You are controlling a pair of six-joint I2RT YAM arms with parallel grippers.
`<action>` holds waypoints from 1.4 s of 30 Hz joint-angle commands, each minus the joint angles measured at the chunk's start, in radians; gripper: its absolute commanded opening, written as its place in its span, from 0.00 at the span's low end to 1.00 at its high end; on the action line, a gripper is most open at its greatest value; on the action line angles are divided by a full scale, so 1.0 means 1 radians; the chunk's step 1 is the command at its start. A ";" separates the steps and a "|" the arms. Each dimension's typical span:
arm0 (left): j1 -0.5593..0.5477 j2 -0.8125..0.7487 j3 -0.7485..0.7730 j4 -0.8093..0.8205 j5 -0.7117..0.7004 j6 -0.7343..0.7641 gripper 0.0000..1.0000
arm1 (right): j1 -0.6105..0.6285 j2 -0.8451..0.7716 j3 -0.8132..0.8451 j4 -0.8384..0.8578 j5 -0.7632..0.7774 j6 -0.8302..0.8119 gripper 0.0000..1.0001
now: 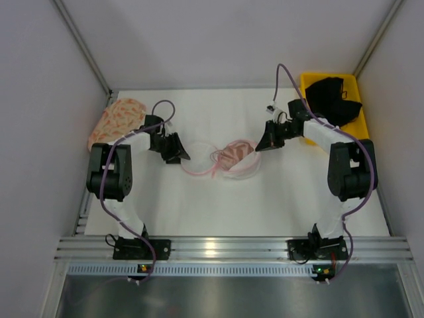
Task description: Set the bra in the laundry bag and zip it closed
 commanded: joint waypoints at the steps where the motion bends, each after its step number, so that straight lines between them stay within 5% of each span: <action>1: -0.001 0.069 0.036 0.066 0.042 -0.023 0.32 | 0.006 -0.051 -0.005 0.034 -0.021 -0.024 0.00; 4: 0.008 -0.009 0.087 0.049 0.086 -0.009 0.00 | 0.006 -0.058 0.022 0.025 -0.017 -0.032 0.00; 9: 0.015 -0.200 0.278 -0.082 0.076 0.083 0.00 | 0.006 -0.072 0.095 -0.013 -0.009 -0.064 0.00; 16: 0.011 -0.419 0.332 -0.090 0.054 0.144 0.00 | 0.010 -0.135 0.140 -0.009 -0.043 -0.023 0.00; 19: -0.044 -0.490 0.291 -0.092 -0.106 0.236 0.00 | 0.030 -0.158 0.112 0.042 -0.034 0.020 0.00; 30: -0.308 -0.496 0.285 -0.089 -0.524 0.546 0.00 | 0.093 -0.141 0.057 0.110 -0.063 0.138 0.00; 38: -0.507 -0.336 0.352 0.034 -0.798 0.747 0.00 | 0.139 -0.152 -0.047 0.191 -0.155 0.212 0.03; 41: -0.564 -0.295 0.323 0.198 -0.871 0.897 0.00 | 0.156 -0.190 -0.083 0.182 -0.228 0.186 0.14; 42: -0.575 -0.286 0.308 0.280 -0.880 0.934 0.00 | 0.150 -0.216 -0.093 0.174 -0.259 0.189 0.27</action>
